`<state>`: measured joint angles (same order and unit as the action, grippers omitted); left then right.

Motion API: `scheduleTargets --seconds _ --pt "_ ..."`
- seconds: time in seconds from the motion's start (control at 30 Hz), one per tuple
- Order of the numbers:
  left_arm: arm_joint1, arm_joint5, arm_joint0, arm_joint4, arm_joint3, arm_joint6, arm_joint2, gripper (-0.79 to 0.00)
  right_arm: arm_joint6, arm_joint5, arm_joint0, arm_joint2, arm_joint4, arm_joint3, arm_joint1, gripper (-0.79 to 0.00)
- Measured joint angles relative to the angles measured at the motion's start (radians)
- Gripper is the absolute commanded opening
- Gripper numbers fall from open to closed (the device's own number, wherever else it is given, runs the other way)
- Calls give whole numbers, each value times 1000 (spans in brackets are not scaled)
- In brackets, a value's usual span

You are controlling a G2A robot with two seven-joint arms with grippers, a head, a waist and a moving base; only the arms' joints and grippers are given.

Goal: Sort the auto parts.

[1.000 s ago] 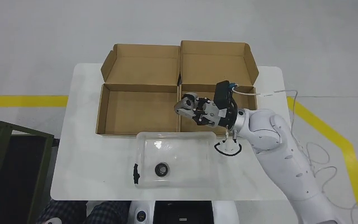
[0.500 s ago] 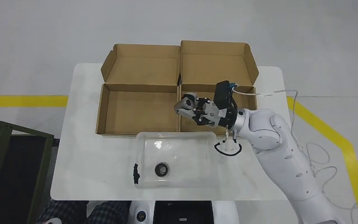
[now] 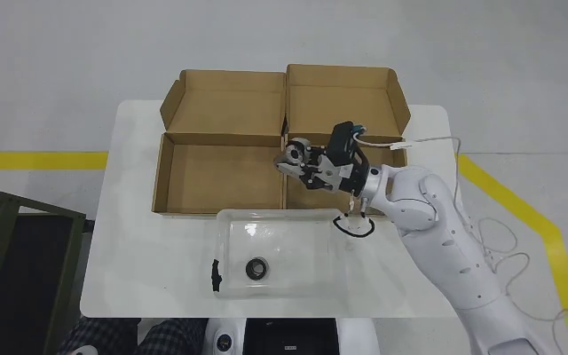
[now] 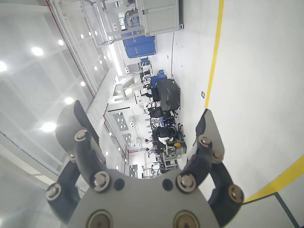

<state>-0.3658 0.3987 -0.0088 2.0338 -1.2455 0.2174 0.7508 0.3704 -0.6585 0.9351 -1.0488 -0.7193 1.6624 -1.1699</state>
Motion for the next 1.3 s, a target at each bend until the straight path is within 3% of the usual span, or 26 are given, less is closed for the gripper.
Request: scheduleTargets --seconds 0.4,0.87,1.3 --pt "0 0 0 0 0 0 0 0 -14 69 -133 130 -117 -92 -42 -785" --pt "0 0 0 0 0 0 0 0 49 132 -303 286 -170 -264 -111 -785" --pt "0 0 0 0 0 0 0 0 104 178 -388 394 -246 -377 -170 -785"
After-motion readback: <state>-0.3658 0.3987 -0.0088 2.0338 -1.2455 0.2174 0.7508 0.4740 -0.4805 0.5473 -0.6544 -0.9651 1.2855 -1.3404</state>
